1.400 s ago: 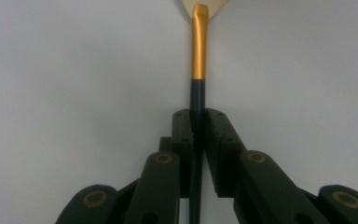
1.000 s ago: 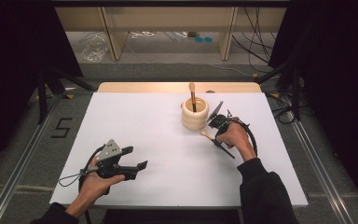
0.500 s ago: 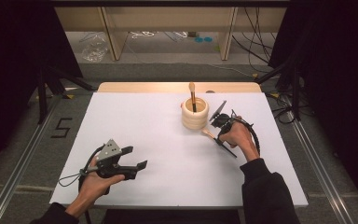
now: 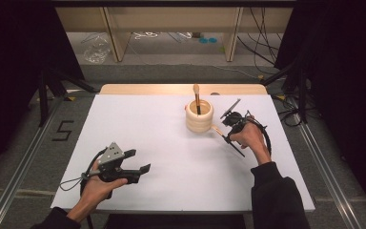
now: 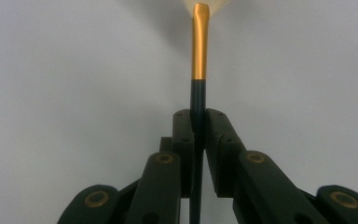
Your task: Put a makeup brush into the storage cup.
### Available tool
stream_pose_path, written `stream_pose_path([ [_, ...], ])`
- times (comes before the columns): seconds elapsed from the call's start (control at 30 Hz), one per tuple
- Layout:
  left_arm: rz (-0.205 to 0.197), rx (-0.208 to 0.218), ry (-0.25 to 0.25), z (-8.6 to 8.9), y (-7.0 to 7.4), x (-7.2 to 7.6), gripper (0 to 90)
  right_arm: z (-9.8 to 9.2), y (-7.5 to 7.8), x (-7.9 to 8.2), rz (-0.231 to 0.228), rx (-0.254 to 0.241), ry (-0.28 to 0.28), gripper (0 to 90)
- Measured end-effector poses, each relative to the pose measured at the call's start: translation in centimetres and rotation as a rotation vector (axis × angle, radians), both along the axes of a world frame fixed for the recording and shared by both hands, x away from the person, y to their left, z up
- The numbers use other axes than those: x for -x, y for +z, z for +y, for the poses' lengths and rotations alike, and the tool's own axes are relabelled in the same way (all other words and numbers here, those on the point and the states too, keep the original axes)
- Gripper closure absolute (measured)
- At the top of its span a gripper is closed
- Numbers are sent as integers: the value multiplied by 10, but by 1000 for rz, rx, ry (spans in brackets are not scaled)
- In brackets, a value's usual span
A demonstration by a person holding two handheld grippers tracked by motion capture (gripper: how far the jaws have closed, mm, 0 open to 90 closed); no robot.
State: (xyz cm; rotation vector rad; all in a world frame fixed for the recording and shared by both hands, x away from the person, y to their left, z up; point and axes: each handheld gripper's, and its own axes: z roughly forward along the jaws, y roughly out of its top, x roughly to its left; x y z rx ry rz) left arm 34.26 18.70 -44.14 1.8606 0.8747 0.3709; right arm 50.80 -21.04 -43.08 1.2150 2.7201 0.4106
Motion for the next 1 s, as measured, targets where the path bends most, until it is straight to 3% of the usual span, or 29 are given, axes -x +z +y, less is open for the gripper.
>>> stream_pose_path([
  [0.37,2,3,0,0,0,0,206,-19,19,-1,-110,-87,-44,832],
  [0.8,3,8,1,0,0,0,206,-36,43,1,-289,-251,-106,832],
  [0.87,6,9,2,0,0,0,206,-36,46,2,-291,-270,-128,832],
  [1.0,3,8,4,0,0,0,206,-38,48,0,-374,-302,-95,832],
])
